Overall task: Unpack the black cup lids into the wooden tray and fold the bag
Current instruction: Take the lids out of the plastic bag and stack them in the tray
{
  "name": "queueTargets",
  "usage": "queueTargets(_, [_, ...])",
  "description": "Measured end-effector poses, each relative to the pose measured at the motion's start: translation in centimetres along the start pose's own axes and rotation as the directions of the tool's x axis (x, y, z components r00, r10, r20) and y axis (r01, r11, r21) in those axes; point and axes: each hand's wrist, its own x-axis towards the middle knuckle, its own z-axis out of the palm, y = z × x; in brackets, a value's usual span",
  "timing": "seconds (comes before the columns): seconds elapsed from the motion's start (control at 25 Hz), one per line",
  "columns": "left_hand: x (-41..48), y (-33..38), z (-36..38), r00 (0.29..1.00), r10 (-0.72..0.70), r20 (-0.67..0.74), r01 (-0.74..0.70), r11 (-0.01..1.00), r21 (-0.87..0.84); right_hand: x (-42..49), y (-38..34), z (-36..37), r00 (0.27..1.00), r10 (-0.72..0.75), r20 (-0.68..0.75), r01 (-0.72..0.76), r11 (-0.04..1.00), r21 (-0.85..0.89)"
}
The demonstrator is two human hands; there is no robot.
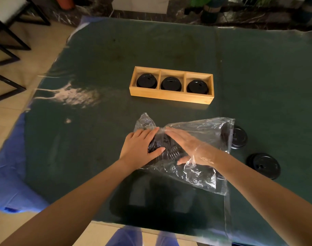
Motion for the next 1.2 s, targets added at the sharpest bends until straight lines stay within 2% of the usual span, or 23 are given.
queueTargets(0.2, [0.1,0.1,0.2,1.0,-0.018,-0.021,0.018,1.0,-0.018,1.1,-0.1,1.0,0.995,-0.075,-0.059,0.07,0.994,-0.079])
queueTargets(0.32, [0.1,0.2,0.3,1.0,-0.02,-0.024,0.02,1.0,-0.018,1.5,-0.2,2.0,0.999,-0.023,-0.024,0.022,0.998,-0.052])
queueTargets(0.52, [0.3,0.1,0.3,1.0,-0.026,-0.008,0.025,0.999,-0.031,1.8,-0.1,2.0,0.995,-0.01,-0.096,0.009,1.0,-0.008])
queueTargets(0.68, [0.4,0.1,0.3,1.0,-0.016,-0.009,0.015,0.999,-0.049,0.9,-0.2,1.6,0.986,-0.022,-0.168,0.042,0.992,0.116])
queueTargets(0.88, [0.3,0.0,0.3,1.0,-0.014,-0.025,0.013,0.999,-0.039,-0.9,0.5,1.8,0.937,0.134,-0.323,0.003,0.92,0.393])
queueTargets(1.08, [0.3,0.3,0.2,1.0,-0.009,-0.019,0.008,1.0,-0.022,-1.2,0.0,3.0,0.945,0.14,-0.296,0.016,0.883,0.469])
queueTargets(1.2, [0.4,0.3,0.2,1.0,-0.011,0.008,0.011,1.0,-0.017,-0.9,0.2,3.2,0.917,0.212,-0.337,0.004,0.841,0.541])
